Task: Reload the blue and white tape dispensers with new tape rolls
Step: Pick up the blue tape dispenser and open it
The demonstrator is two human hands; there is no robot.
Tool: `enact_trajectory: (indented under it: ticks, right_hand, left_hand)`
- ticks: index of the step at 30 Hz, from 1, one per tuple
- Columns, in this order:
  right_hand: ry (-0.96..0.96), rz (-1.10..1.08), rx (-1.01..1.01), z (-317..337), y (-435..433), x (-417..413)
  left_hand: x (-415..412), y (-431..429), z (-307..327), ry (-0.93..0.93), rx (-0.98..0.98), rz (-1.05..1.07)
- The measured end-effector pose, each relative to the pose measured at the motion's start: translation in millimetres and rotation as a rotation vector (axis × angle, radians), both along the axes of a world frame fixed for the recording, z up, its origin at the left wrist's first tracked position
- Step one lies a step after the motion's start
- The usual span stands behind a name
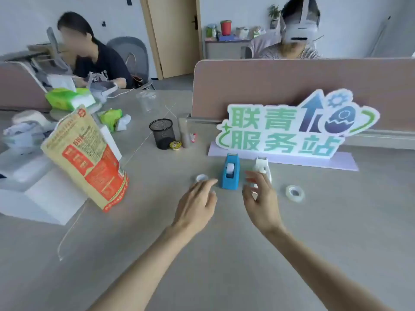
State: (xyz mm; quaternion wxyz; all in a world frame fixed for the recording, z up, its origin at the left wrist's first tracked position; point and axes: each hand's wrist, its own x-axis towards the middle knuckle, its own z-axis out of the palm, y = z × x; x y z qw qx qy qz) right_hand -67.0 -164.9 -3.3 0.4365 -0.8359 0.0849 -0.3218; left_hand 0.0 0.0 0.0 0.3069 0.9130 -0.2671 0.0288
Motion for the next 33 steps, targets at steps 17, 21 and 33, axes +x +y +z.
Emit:
enact_trajectory:
  ticks: [17,21,33]
  right_hand:
    - [0.173,-0.052,0.219,-40,24,37]
    - [0.188,-0.058,0.212,-40,24,48]
    - [0.203,-0.096,0.202,-42,33,-6]
  left_hand:
    - [30,-37,-54,0.209,-0.153,-0.079]
    - [39,-44,-58,0.238,-0.158,-0.063]
    - [3,-15,-70,0.312,-0.218,-0.112]
